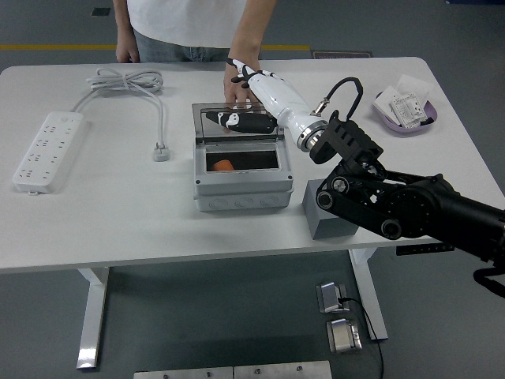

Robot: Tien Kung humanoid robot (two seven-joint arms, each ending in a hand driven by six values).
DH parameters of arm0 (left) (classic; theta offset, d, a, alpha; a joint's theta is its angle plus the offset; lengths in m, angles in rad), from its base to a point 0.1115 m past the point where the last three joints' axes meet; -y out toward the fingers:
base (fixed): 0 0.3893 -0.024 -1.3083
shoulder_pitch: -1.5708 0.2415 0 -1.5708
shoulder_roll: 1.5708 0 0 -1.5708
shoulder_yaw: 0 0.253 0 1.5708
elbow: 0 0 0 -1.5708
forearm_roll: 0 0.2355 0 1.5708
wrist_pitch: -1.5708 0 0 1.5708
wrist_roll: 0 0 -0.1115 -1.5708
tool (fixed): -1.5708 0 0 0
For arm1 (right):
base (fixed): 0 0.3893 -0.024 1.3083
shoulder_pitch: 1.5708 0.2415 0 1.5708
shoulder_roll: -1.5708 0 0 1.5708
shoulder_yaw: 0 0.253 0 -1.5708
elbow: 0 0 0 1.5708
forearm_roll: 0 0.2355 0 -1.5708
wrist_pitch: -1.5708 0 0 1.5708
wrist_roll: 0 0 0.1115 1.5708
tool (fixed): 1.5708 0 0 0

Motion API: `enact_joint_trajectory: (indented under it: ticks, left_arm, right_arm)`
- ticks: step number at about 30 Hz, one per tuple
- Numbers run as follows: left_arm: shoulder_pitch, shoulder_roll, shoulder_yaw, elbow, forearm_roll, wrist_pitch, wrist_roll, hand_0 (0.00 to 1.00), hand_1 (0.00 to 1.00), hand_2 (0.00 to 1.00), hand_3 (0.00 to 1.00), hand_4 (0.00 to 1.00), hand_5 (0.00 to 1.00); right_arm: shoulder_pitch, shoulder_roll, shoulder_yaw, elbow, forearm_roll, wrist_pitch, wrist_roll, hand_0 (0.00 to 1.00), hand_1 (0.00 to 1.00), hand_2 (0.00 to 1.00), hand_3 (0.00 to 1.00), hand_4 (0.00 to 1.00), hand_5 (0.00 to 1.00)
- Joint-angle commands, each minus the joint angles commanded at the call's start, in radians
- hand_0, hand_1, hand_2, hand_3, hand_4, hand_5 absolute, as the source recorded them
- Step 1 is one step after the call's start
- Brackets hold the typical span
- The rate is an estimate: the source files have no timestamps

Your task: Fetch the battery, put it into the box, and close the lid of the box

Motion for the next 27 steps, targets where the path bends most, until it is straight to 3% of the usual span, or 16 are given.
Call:
enact_joint_trajectory:
  ticks: [9, 19, 23, 27]
  left_arm:
    - [-0.018, 0.010, 0.016, -0.003, -0.004, -0.003, 0.002, 0.624, 0.698, 0.641, 0.642, 0.711, 0.189]
    - [-0.032, 0.020, 0.044, -0.003, -0.018, -0.004, 0.002, 0.623, 0.698, 0.640, 0.641, 0.711, 0.189]
    - [-0.031, 0.020, 0.045, -0.002, -0.019, -0.003, 0.001, 0.623, 0.698, 0.638, 0.641, 0.710, 0.190]
    - [-0.026, 0.017, 0.045, -0.001, -0.022, -0.002, 0.001, 0.623, 0.698, 0.638, 0.641, 0.710, 0.190]
  right_arm:
    - [0.048, 0.047, -0.064, -0.137, 0.105, 0.016, 0.039, 0.961, 0.787, 0.794, 0.998, 0.922, 0.790]
    - [0.059, 0.069, -0.120, -0.267, 0.223, 0.026, 0.096, 0.946, 0.790, 0.809, 0.954, 0.920, 0.797]
    - [0.049, 0.067, -0.141, -0.280, 0.252, 0.024, 0.107, 0.946, 0.792, 0.808, 0.950, 0.919, 0.797]
    - [0.033, 0.050, -0.158, -0.246, 0.254, 0.022, 0.103, 0.946, 0.792, 0.808, 0.950, 0.919, 0.797]
